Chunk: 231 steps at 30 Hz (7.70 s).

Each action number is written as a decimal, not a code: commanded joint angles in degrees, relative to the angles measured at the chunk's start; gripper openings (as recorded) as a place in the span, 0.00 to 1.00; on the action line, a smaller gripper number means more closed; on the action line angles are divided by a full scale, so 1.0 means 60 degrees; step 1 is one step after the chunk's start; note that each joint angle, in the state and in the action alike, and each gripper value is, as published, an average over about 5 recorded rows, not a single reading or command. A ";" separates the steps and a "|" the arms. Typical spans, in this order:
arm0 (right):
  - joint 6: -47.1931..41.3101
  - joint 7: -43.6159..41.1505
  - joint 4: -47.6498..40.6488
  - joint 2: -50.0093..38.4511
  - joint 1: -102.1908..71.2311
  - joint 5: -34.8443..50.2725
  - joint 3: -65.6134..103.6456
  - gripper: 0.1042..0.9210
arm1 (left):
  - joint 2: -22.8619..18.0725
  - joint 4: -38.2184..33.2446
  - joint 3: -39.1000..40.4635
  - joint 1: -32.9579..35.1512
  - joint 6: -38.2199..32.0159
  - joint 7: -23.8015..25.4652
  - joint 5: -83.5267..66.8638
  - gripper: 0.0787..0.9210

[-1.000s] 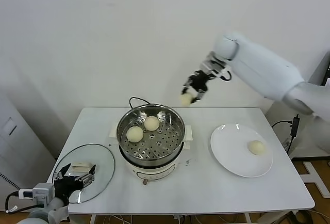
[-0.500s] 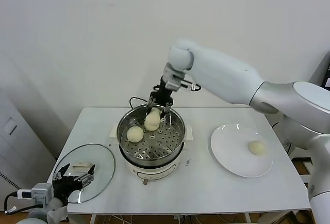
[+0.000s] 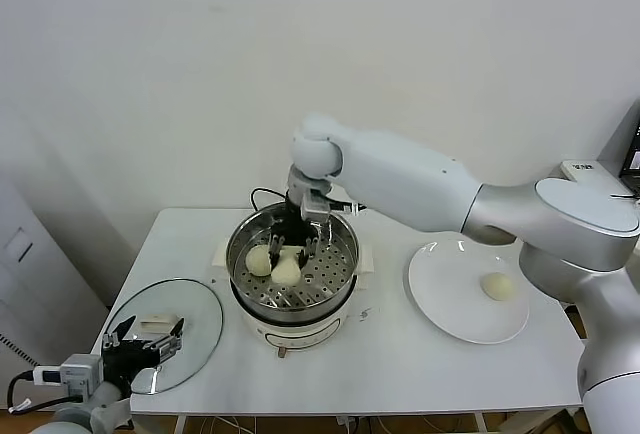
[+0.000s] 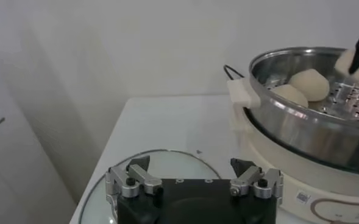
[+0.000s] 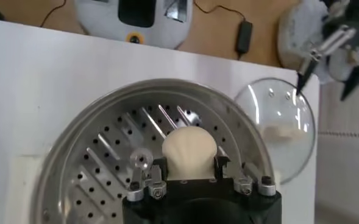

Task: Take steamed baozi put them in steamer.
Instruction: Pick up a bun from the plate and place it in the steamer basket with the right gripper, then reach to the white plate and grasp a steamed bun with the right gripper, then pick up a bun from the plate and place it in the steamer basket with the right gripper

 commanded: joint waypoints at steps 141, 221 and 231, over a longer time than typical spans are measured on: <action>-0.6862 0.0201 -0.2598 -0.5643 0.0713 0.1706 -0.0910 0.45 | -0.0250 -0.0004 -0.0063 0.0085 -0.0011 -0.0019 0.0331 0.88; -1.3942 0.7235 0.1520 -0.1871 0.1791 0.9027 -0.4420 0.72 | -0.0291 0.0000 -0.0058 0.0103 -0.0137 -0.0007 0.0095 0.88; -1.3436 0.6464 0.1526 -0.3265 0.1990 0.9254 -0.2721 0.88 | -0.0320 0.0002 -0.0063 0.0090 -0.0103 -0.0013 0.0062 0.88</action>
